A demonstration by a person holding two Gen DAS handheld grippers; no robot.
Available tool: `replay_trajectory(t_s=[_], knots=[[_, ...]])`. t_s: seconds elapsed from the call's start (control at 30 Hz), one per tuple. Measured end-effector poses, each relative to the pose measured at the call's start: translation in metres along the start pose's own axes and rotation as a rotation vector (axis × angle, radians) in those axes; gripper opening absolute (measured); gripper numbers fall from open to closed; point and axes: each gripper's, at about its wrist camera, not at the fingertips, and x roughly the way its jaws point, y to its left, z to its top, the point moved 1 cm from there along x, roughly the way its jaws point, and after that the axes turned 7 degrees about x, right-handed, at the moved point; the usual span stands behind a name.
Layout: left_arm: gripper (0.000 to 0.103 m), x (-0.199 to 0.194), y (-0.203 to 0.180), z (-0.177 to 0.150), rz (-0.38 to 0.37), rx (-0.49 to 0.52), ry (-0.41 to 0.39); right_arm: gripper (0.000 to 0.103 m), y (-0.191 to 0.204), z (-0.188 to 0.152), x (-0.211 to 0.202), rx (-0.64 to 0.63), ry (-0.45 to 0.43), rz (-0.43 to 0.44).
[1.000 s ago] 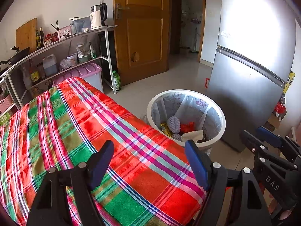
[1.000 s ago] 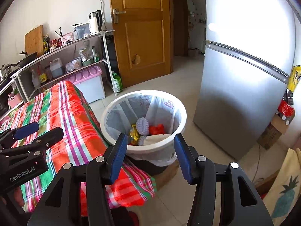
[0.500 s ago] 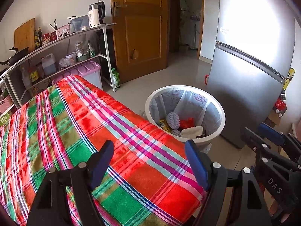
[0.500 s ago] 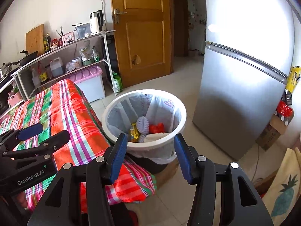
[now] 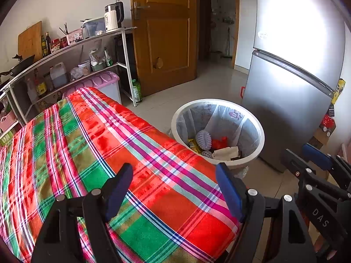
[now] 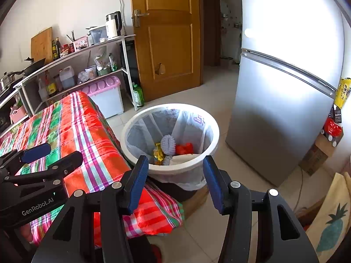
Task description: Collect trash
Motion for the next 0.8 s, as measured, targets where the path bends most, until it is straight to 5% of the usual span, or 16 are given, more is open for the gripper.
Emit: replay_trajectory(t_s=[0.8], knots=[[0.079, -0.0008, 0.0002, -0.0003, 0.009, 0.003, 0.001, 0.053, 0.0011, -0.0012, -0.0020, 0.003, -0.001, 0.004]])
